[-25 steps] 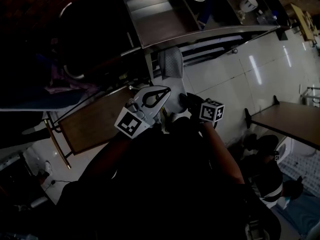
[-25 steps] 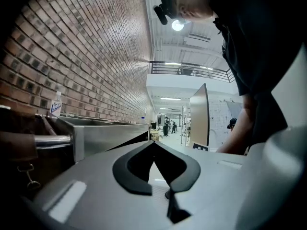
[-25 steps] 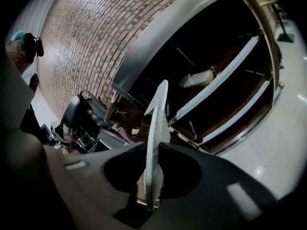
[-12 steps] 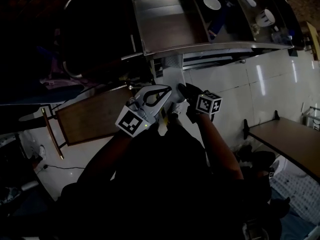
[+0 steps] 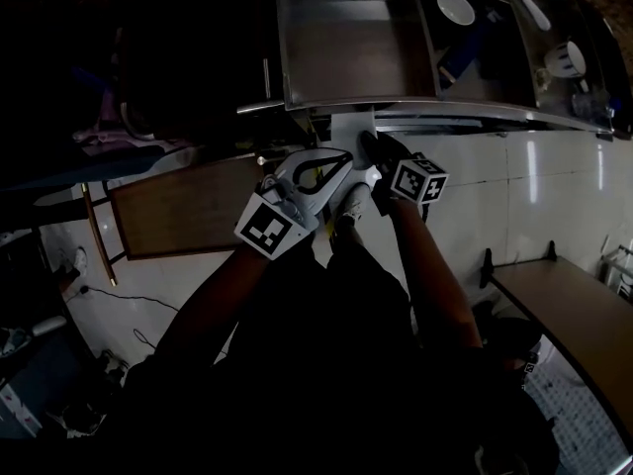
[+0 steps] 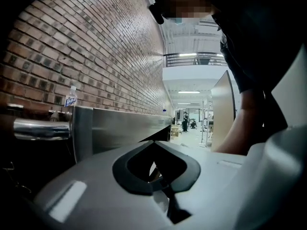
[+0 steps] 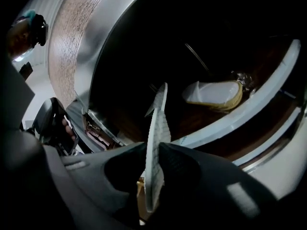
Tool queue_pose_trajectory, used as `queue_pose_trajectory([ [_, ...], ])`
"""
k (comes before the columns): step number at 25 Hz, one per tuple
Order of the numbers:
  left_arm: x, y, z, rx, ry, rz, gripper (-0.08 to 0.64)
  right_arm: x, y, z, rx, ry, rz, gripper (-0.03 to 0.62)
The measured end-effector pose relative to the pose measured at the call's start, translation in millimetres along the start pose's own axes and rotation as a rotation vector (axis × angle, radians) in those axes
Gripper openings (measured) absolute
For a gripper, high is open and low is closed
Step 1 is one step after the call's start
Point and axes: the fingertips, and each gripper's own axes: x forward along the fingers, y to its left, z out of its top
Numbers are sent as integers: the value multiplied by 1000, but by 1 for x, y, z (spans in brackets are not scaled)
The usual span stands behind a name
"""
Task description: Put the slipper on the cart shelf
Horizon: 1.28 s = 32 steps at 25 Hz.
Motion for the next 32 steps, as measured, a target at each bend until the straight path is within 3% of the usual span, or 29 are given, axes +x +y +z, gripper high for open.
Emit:
queue_pose_trajectory([
  [11,17,5,-9,-2,14,61,2,37,-35,47,-38,-85,30,67],
  [19,28,5,-16,-10,25,78,2,51,-39,71,-254,-152,2,67],
  [26,31,4,-21,-8,39,86,2,70,-39,80,-304,-132,-5,67],
  [32,33,4,-22,7,39,87,2,73,-57,82,-386,-98,-129,91],
])
